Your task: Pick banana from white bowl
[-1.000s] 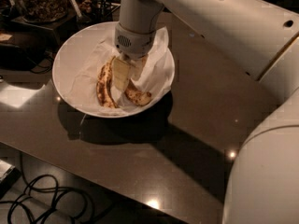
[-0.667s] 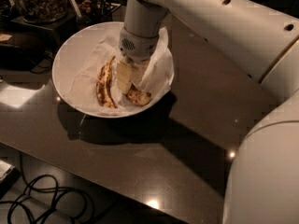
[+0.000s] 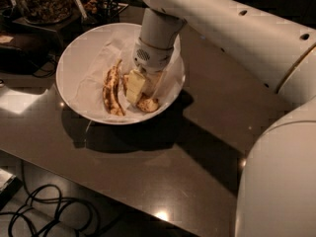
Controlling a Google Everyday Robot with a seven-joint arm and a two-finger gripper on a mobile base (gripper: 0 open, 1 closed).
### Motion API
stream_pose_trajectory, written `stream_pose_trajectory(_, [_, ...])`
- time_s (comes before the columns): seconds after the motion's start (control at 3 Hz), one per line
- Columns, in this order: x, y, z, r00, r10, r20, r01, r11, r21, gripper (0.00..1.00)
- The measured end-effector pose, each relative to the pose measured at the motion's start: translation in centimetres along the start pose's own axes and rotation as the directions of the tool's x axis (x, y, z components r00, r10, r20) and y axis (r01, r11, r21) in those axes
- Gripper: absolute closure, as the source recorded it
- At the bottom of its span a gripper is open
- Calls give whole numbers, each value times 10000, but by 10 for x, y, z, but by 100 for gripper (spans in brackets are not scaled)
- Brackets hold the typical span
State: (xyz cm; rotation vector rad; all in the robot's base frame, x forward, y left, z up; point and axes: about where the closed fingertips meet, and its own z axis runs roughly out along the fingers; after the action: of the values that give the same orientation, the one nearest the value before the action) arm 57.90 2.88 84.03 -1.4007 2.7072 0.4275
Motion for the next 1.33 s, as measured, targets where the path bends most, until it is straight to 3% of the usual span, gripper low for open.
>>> stream_pose_trajectory(0.67, [2,0,-1,10000,69,-36,-68,10000,64,98])
stream_pose_trajectory(1.0, [2,0,-1,10000,66,-31,-66,10000,66,100])
stream_pose_trajectory(1.33, [7,8,-17,9989,-181,428,173,9997,184,100])
